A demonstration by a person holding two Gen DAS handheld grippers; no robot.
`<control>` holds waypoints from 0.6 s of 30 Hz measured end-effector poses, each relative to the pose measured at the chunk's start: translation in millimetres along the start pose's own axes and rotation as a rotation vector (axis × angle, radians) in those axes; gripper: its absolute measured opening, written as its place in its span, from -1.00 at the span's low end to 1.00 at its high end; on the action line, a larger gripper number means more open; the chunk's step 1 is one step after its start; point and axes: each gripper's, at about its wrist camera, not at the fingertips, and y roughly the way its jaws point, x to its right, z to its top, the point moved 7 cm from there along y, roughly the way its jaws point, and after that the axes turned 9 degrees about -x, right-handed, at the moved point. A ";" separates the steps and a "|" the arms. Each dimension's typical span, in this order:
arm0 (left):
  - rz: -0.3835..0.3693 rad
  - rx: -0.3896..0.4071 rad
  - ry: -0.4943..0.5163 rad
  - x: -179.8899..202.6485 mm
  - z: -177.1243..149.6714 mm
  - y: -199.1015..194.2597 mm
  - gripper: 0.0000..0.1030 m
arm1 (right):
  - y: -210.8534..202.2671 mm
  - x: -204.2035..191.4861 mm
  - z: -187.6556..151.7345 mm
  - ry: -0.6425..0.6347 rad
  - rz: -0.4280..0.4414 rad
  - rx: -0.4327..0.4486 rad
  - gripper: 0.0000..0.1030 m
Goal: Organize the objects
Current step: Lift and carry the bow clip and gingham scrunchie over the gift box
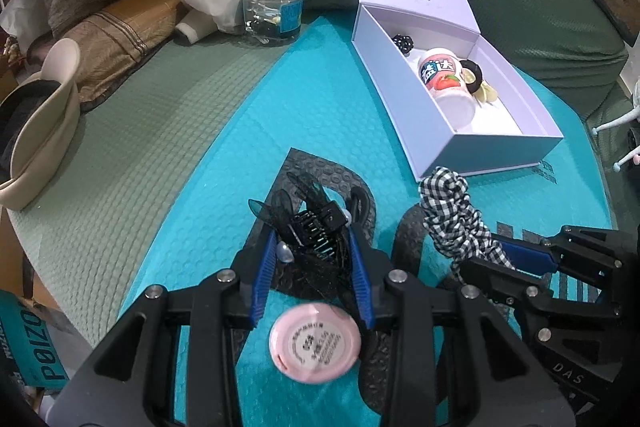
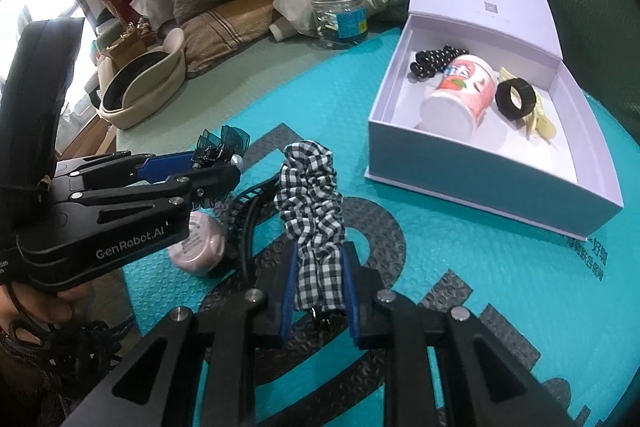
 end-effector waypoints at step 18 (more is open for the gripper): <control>0.022 0.029 0.056 22.7 3.9 -35.8 -0.35 | -39.2 5.8 3.1 -0.004 -0.023 0.069 -0.60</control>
